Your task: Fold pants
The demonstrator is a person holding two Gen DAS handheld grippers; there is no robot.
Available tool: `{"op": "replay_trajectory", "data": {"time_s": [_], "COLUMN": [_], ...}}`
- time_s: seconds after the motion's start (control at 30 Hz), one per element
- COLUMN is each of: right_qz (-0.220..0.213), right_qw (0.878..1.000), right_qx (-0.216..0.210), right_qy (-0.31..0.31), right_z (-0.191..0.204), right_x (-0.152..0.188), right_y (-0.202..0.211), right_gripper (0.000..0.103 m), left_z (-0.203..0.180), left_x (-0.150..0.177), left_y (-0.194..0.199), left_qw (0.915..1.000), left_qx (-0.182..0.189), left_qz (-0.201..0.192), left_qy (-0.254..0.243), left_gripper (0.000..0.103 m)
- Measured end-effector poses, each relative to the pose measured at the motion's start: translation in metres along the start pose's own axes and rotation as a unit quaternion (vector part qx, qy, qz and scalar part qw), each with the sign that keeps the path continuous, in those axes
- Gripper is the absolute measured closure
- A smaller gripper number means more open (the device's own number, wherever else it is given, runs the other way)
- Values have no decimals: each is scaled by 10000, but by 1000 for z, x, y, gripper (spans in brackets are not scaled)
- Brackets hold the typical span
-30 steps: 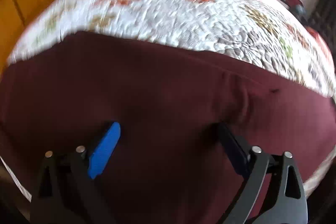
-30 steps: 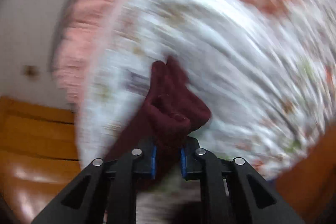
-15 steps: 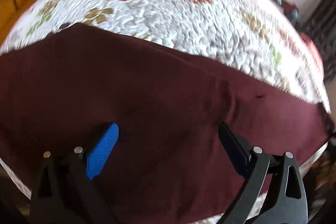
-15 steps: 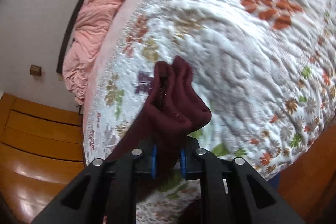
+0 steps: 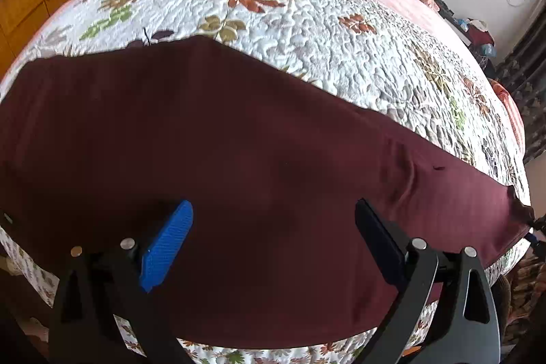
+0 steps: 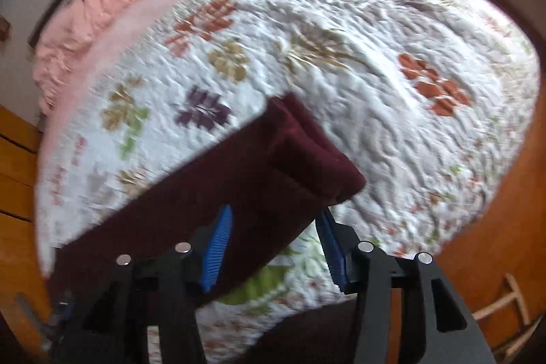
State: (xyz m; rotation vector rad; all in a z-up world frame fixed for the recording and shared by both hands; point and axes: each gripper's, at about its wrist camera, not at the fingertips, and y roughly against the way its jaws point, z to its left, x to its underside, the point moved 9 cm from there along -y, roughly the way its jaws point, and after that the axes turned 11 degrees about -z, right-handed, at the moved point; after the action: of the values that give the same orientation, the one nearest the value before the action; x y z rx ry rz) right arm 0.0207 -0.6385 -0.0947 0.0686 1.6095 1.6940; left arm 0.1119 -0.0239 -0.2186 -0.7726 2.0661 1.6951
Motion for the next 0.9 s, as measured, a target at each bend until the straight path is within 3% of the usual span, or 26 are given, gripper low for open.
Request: {"op": "replay_trajectory", "data": {"time_s": [0.07, 0.17, 0.23, 0.3, 0.37, 0.4, 0.43, 0.53, 0.6, 0.7, 0.9], "right_qz": [-262, -840, -1230, -1286, -769, -591, -296, 260, 626, 946, 1278], "right_qw": [9982, 9894, 9853, 9896, 9836, 9766, 9604, 9239, 8977, 8709, 8460], "right_qx": [489, 1099, 1087, 141, -1265, -1669, -2257, -3029, -3437, -3761, -3791], "right_qy": [230, 450, 464, 631, 1032, 1221, 1608, 2322, 2685, 3018, 3526], "right_z": [-6, -6, 3, 39, 104, 127, 168, 241, 285, 328, 364], "right_x": [2, -15, -30, -36, -20, -10, 10, 58, 90, 118, 145], "right_y": [10, 31, 46, 49, 43, 43, 39, 28, 17, 0, -27], "right_gripper": [36, 33, 31, 31, 31, 31, 31, 32, 32, 32, 32], "left_z": [2, 2, 6, 8, 10, 11, 11, 18, 26, 37, 49], "left_x": [0, -4, -11, -17, -25, -28, -31, -43, -51, -56, -48], "left_y": [2, 5, 10, 13, 14, 15, 15, 21, 26, 32, 29], "left_qw": [10000, 9998, 9995, 9994, 9994, 9995, 9995, 9991, 9986, 9978, 9979], "left_qx": [15, 49, 20, 0, 36, 42, 34, -26, -96, -191, -266], "left_qz": [-61, -130, -254, -335, -334, -319, -319, -411, -490, -557, -417], "left_qy": [-25, -148, -170, -131, -72, -36, -9, 123, 185, 293, 414], "left_gripper": [8, 8, 8, 7, 7, 7, 7, 7, 7, 7, 7]}}
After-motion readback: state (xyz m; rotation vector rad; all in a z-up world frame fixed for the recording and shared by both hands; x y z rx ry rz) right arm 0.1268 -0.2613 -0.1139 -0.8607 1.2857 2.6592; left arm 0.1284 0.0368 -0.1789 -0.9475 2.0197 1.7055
